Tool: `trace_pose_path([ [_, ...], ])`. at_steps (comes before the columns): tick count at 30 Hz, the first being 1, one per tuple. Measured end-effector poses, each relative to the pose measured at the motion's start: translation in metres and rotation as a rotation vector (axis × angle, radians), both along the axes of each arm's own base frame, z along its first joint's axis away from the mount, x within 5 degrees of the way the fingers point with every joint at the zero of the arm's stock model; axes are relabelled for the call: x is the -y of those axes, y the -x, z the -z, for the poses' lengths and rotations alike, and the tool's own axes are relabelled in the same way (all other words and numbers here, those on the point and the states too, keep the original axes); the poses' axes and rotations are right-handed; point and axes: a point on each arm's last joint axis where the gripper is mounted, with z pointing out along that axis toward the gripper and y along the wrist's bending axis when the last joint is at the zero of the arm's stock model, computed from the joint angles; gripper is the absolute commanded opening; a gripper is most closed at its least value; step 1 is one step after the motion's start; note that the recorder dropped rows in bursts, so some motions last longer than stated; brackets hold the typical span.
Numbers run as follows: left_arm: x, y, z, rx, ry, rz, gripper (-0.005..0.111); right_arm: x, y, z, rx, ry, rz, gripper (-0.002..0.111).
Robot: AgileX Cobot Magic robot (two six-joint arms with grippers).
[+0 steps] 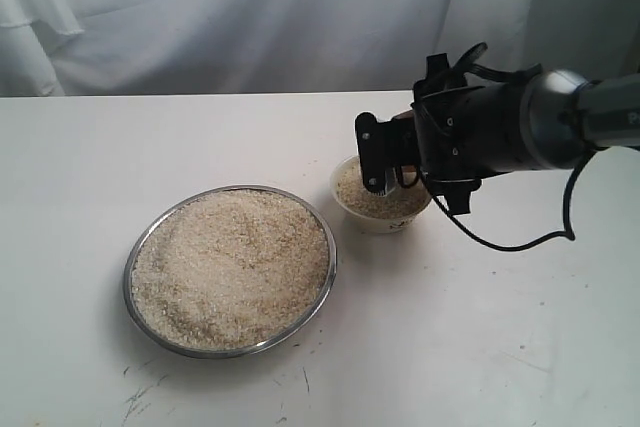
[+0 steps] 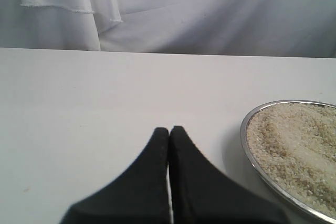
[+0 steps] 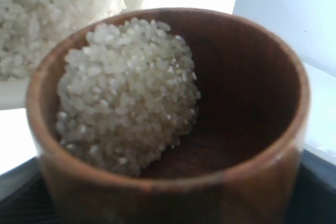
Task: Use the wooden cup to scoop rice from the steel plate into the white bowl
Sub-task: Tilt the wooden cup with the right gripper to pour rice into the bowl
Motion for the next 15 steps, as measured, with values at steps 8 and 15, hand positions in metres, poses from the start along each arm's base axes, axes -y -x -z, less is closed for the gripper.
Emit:
trace_pose_path([
  [8,0.000,0.000,0.000,0.000,0.000,0.000,0.000,-0.008,0.003,0.005,0.022,0.067,-0.034,0.000],
  [15,0.000,0.000,0.000,0.000,0.000,0.000,0.000,-0.012,0.004,0.001,0.052,0.093,-0.046,0.000],
])
